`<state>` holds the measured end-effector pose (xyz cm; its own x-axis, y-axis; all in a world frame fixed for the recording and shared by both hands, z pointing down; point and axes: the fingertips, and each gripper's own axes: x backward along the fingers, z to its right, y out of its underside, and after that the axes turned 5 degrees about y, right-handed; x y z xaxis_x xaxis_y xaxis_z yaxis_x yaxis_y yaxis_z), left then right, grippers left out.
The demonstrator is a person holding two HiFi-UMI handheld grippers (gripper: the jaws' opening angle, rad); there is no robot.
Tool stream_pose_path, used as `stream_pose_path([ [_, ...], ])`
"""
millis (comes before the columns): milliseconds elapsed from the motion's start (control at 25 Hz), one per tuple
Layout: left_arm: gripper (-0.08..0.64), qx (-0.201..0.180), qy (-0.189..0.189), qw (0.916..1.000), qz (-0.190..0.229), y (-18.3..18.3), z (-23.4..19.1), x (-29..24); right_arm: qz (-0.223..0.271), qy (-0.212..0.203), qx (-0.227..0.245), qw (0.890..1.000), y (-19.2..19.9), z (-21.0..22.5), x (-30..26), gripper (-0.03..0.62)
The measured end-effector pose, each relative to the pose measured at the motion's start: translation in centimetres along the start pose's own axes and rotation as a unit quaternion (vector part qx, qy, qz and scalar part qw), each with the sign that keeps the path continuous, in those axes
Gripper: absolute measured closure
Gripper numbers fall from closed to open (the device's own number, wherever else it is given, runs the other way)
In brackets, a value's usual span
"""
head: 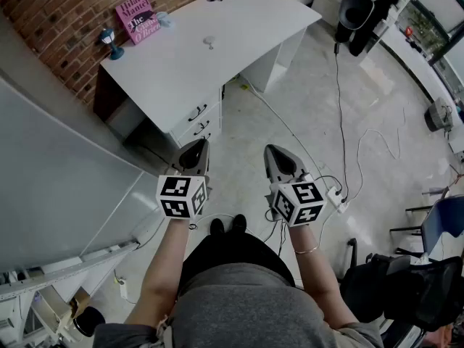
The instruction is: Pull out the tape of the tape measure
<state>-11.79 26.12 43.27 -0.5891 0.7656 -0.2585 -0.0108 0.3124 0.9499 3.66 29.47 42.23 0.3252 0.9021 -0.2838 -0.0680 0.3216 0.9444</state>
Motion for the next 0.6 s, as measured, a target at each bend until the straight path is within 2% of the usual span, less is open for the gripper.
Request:
stream_pose_path([
  [280, 0.528, 0.006, -0.011, 0.9999, -0.005, 0.5, 1.0, -1.1, -0.002, -0.012, -0.012, 1.000, 0.4, 1.9, 0.1, 0.588],
  [600, 0.526, 0.002, -0.025, 0.9996, -0.013, 0.3, 0.4, -2.5, -0.009, -0.012, -0.032, 0.999, 0.8, 3.4, -1.1, 0.584],
])
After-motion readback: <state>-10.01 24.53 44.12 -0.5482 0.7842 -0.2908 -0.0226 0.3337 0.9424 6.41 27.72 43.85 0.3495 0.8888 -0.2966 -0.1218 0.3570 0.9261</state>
